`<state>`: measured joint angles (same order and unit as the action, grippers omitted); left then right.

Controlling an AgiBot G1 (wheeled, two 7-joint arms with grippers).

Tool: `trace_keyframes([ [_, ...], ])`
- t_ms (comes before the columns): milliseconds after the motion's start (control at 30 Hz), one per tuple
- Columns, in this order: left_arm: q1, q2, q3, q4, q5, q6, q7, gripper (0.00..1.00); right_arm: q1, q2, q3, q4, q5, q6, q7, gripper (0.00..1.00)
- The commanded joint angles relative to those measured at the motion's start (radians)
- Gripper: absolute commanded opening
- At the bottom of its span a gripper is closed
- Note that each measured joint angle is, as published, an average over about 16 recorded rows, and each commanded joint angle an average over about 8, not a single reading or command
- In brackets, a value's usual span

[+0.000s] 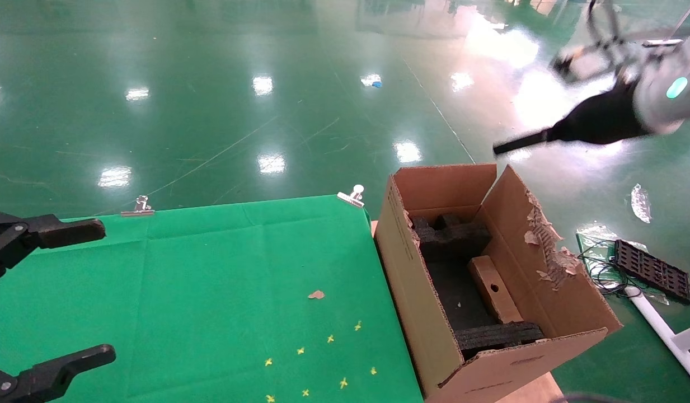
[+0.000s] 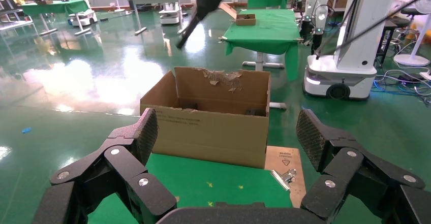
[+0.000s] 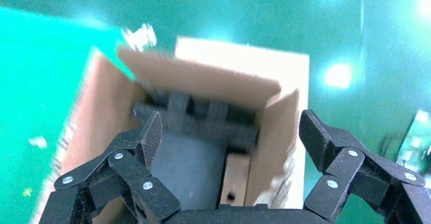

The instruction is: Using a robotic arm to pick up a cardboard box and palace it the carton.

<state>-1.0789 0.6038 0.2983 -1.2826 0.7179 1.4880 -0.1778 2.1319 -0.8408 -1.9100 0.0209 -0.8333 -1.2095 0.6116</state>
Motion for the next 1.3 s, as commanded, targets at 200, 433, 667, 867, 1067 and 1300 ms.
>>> trace_keyframes([
  [200,0.000,0.000,0.000,0.000,0.000,0.000,0.000,1.00,0.085,0.010,0.015,0.005,0.018,0.014,-0.070,1.00],
  [433,0.000,0.000,0.000,0.000,-0.001,0.000,0.000,1.00,0.073,0.025,0.070,0.040,0.039,0.018,-0.093,1.00],
  [667,0.000,0.000,0.001,0.001,-0.001,0.000,0.001,1.00,-0.041,0.047,0.233,0.167,0.047,-0.013,-0.129,1.00],
  [867,0.000,0.000,0.001,0.001,-0.001,0.000,0.001,1.00,-0.157,0.068,0.393,0.292,0.054,-0.044,-0.162,1.00],
  [1067,-0.001,0.000,0.001,0.001,-0.001,0.000,0.001,1.00,-0.273,0.089,0.553,0.418,0.060,-0.076,-0.196,1.00],
  [1300,-0.001,-0.001,0.002,0.001,-0.001,0.000,0.001,1.00,-0.411,0.113,0.742,0.566,0.067,-0.112,-0.236,1.00],
])
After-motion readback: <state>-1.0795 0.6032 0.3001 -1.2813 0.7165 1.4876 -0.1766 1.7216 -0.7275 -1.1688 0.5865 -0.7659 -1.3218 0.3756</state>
